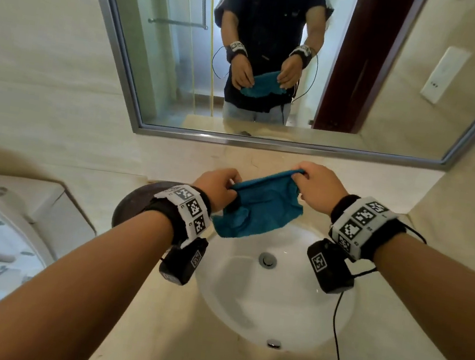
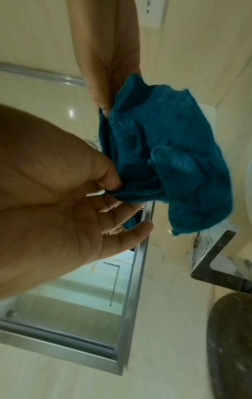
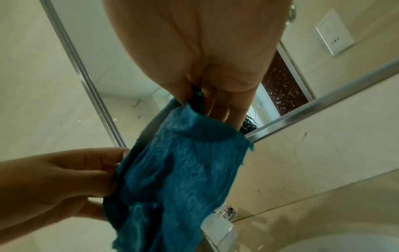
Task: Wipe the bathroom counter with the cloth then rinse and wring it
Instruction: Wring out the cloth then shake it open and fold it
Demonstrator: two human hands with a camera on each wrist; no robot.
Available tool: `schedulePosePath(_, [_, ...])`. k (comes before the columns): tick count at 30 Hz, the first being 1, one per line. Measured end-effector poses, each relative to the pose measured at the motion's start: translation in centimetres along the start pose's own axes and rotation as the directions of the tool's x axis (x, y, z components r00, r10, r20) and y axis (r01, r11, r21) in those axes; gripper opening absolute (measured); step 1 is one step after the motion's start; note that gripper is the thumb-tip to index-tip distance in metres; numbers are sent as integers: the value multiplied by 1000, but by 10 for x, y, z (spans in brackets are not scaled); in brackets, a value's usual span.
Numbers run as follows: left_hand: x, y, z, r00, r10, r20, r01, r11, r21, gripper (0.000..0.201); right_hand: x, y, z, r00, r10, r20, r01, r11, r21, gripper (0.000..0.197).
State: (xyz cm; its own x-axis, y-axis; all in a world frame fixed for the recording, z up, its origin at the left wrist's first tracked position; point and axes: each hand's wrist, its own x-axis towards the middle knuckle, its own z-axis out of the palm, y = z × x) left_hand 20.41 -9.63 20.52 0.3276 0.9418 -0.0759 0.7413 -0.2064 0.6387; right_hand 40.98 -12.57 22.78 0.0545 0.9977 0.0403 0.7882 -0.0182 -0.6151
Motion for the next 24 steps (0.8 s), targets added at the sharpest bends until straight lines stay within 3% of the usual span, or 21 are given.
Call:
schedulePosePath(8, [-7, -9, -3, 993, 50, 107, -42, 996, -75, 24, 2, -19, 18, 997, 77, -7, -75, 986, 151, 28])
schedulePosePath(13, [-11, -24, 2, 983, 11, 181, 27, 978, -206, 33, 1, -20, 27, 998, 67, 3, -65, 965, 252, 21])
schedulePosePath(16, [-12, -25, 7, 988, 33, 150, 0, 977, -215, 31, -4, -23, 33, 993, 82, 81, -110, 883, 455, 11])
schedulePosePath(19, [-16, -8, 9, 997, 78, -7, -75, 936, -345, 30, -9, -30, 40, 988, 90, 129, -147, 819, 555, 5])
schedulePosePath(22, [-23, 10, 12, 983, 107, 149, -38, 914, -404, 34, -11, -34, 45, 977, 125, 170, -204, 766, 609, 8])
schedulePosePath(24, [-24, 11, 16, 980, 122, 155, -52, 916, -397, 35, -13, -36, 43, 971, 141, 195, -236, 717, 656, 8])
